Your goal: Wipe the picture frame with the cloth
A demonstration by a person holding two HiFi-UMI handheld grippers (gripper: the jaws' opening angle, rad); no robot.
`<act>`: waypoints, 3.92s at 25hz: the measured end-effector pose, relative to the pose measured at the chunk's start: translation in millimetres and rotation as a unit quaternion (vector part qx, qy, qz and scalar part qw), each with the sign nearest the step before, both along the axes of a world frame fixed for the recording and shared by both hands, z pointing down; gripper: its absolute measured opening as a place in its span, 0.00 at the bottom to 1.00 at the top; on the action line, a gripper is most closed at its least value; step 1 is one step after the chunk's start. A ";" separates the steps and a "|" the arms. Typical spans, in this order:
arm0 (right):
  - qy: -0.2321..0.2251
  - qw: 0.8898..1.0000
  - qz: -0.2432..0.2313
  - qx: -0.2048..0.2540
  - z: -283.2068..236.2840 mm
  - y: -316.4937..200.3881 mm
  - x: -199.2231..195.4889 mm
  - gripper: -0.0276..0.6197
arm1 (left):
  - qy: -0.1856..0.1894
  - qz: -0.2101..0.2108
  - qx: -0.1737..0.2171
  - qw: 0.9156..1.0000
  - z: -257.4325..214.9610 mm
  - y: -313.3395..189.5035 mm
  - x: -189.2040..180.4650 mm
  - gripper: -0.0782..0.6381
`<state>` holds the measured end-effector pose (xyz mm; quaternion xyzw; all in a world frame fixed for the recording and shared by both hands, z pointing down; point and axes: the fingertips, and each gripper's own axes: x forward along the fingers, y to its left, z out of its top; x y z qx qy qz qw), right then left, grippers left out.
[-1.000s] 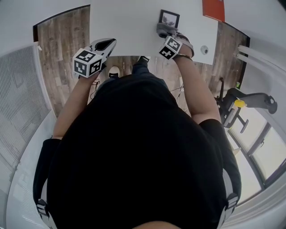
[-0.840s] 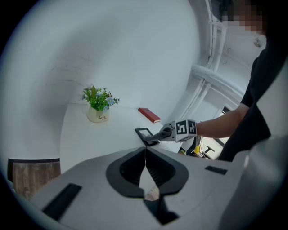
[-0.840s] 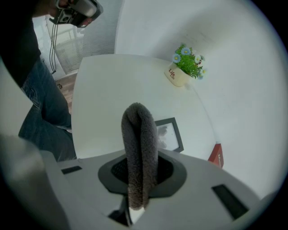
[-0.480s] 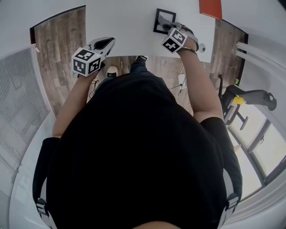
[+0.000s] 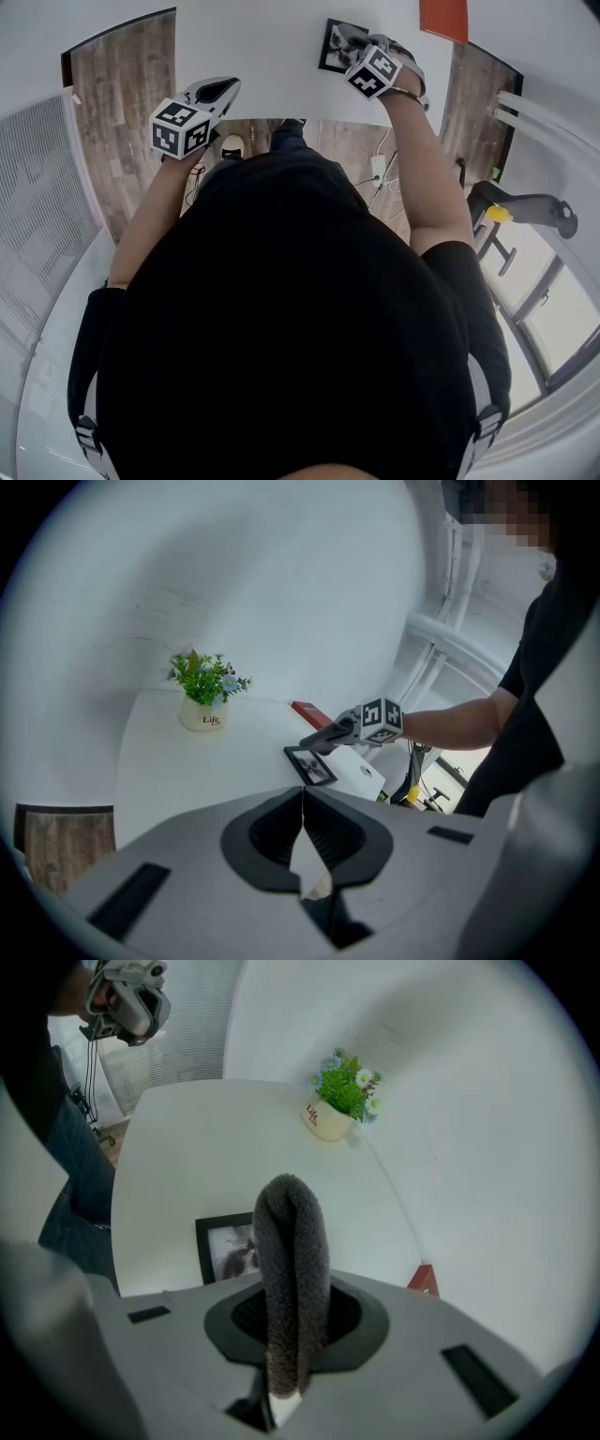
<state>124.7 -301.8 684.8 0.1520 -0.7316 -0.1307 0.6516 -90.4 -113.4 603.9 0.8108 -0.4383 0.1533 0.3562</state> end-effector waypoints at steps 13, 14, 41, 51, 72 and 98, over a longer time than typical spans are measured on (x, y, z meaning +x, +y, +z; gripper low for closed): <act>-0.001 1.000 -0.009 -0.001 7.6 -33.3 9.2 0.11 | -0.008 -0.013 -0.011 1.000 0.9 -11.3 11.6 0.12; 0.000 1.000 -0.010 -0.003 9.7 -33.8 9.6 0.11 | -0.008 -0.015 -0.012 1.000 1.1 -11.4 11.5 0.12; 0.014 0.999 -0.018 -0.041 51.4 1.9 19.0 0.11 | -0.005 -0.028 -0.022 0.999 8.2 2.0 13.8 0.12; 0.017 0.999 -0.015 -0.046 54.0 17.3 25.5 0.11 | -0.003 -0.023 -0.018 1.000 6.7 9.0 18.2 0.12; 0.023 0.998 0.005 -0.062 55.6 53.5 35.4 0.11 | -0.003 -0.003 -0.009 1.000 1.3 13.9 16.9 0.12; 0.036 0.996 0.030 -0.080 54.0 98.6 50.4 0.11 | -0.008 0.036 0.002 0.999 -13.4 12.6 13.5 0.12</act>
